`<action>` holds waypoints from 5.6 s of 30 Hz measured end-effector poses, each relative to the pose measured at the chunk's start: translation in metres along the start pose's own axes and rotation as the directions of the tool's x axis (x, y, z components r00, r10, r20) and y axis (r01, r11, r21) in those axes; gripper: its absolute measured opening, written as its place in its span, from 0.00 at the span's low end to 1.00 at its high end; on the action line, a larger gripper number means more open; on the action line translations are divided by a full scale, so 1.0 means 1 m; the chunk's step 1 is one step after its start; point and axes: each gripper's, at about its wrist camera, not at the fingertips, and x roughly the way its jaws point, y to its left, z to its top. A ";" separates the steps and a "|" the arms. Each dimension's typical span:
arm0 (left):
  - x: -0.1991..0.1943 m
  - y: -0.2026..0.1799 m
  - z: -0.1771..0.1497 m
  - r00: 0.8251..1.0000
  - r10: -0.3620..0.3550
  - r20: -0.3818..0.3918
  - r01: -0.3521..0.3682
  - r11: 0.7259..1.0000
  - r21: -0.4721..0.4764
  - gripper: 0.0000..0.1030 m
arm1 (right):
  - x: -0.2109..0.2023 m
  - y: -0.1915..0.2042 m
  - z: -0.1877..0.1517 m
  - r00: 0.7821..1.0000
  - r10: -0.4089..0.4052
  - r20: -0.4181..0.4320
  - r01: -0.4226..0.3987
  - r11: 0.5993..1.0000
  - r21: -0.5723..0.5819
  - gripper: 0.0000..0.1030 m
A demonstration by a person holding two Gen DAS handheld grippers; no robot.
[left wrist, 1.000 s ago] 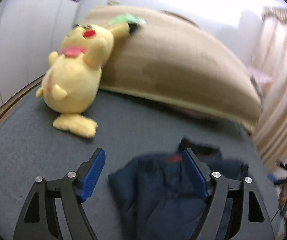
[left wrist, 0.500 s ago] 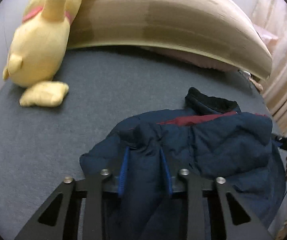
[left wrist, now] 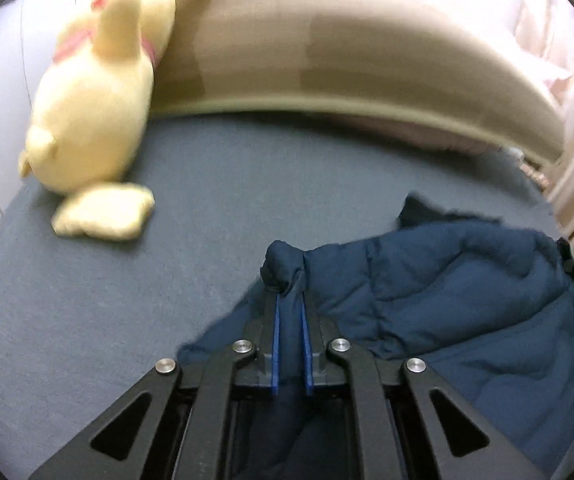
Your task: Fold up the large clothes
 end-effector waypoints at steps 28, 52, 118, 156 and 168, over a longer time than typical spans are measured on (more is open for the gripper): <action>-0.024 0.023 0.002 0.997 -0.034 0.064 0.036 0.999 -0.032 0.71 | 0.003 -0.016 -0.017 1.000 0.002 0.001 -0.002 0.999 0.037 0.94; -0.003 0.002 0.024 0.999 0.042 0.026 -0.043 0.999 0.029 0.50 | 0.025 0.013 -0.007 0.995 -0.100 -0.012 0.099 0.995 -0.033 0.23; 0.048 -0.112 0.022 0.984 0.160 -0.075 -0.148 0.978 0.148 0.91 | 0.061 0.101 -0.026 0.984 -0.158 -0.078 0.149 0.983 -0.111 1.00; -0.162 -0.005 -0.144 0.949 0.290 0.124 -0.288 0.957 -0.036 0.91 | -0.133 -0.021 -0.202 0.995 -0.025 0.093 0.010 0.986 0.166 1.00; -0.169 0.008 -0.161 0.942 0.325 0.083 -0.319 0.944 -0.080 0.91 | -0.149 0.000 -0.217 0.992 -0.022 0.126 0.003 0.989 0.145 1.00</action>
